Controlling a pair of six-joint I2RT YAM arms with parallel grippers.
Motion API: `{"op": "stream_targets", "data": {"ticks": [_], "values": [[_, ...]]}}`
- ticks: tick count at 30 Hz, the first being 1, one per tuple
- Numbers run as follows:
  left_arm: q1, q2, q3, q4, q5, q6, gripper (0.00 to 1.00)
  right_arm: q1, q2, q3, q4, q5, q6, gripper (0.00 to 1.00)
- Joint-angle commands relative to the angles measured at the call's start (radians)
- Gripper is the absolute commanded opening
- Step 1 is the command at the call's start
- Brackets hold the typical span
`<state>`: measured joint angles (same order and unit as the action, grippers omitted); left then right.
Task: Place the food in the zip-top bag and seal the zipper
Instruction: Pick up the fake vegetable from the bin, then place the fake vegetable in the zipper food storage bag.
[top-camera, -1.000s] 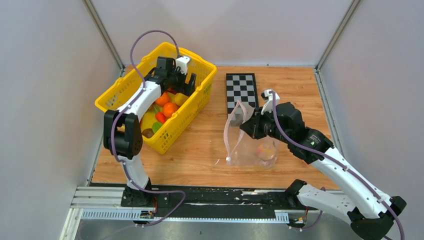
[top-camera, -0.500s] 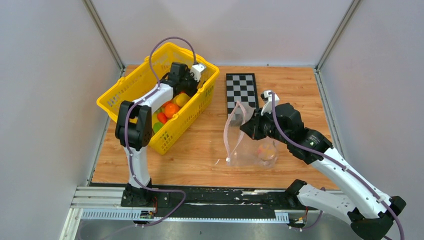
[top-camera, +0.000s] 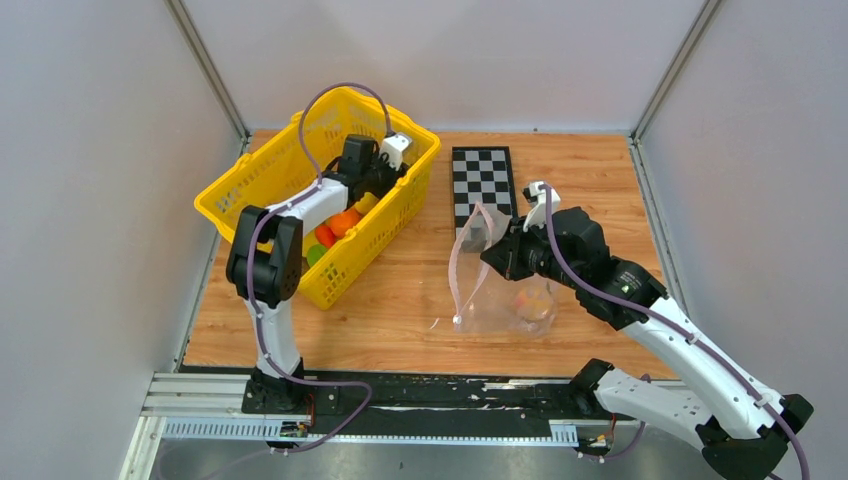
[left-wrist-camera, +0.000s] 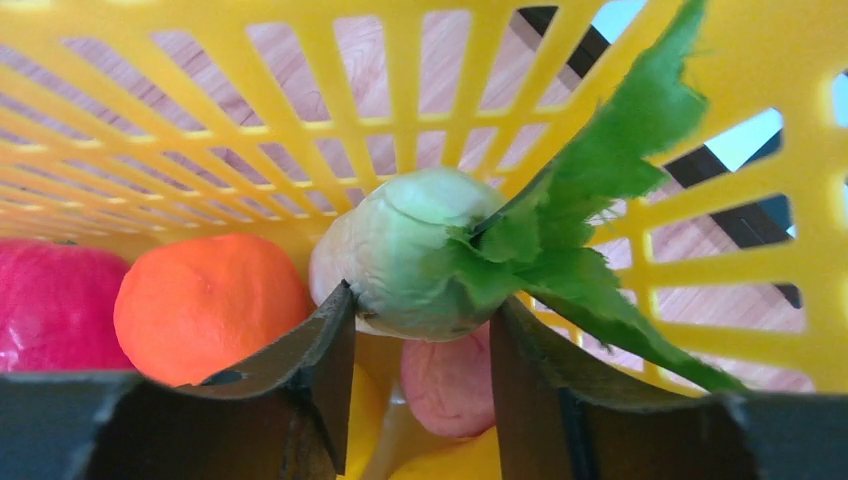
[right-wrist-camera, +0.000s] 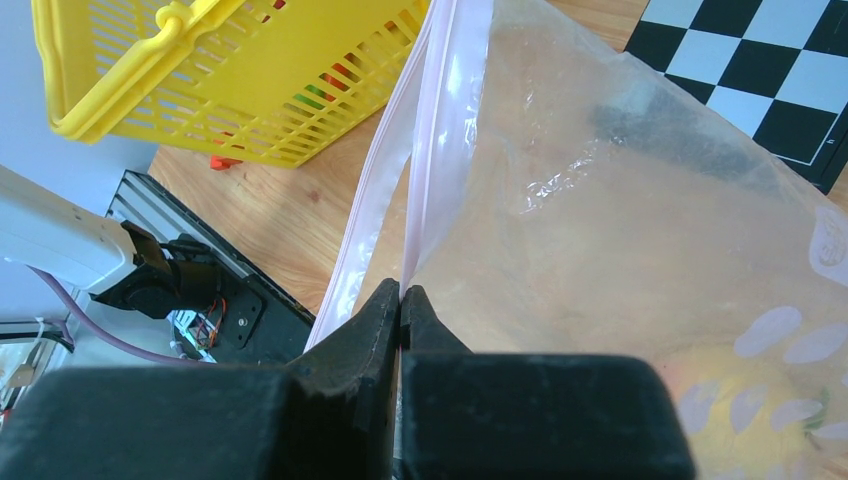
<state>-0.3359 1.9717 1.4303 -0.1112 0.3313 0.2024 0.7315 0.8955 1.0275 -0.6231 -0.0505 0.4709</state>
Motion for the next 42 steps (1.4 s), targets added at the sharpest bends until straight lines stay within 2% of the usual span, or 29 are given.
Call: {"op": "stream_targets", "data": {"ticks": [1,12,28,35,39,42], "values": [[-0.006,-0.098,-0.075,0.100,-0.020,-0.089,0.46,-0.003,-0.001,0.000,0.041,0.004,0.014,0.00],[0.005,-0.284,-0.179,0.171,-0.136,-0.192,0.36,-0.003,-0.003,0.005,0.037,0.011,0.014,0.00],[0.044,-0.581,-0.358,0.243,-0.095,-0.352,0.38,-0.003,0.021,-0.002,0.055,0.005,0.009,0.00],[0.046,-0.720,-0.378,0.224,-0.138,-0.349,0.39,-0.003,0.025,-0.003,0.066,0.005,0.013,0.00],[0.046,-0.803,-0.358,0.208,-0.064,-0.383,0.41,-0.003,0.022,-0.004,0.074,0.013,0.017,0.00],[0.046,-0.858,-0.364,0.249,0.065,-0.455,0.42,-0.003,0.023,-0.011,0.090,0.018,0.026,0.00]]}}
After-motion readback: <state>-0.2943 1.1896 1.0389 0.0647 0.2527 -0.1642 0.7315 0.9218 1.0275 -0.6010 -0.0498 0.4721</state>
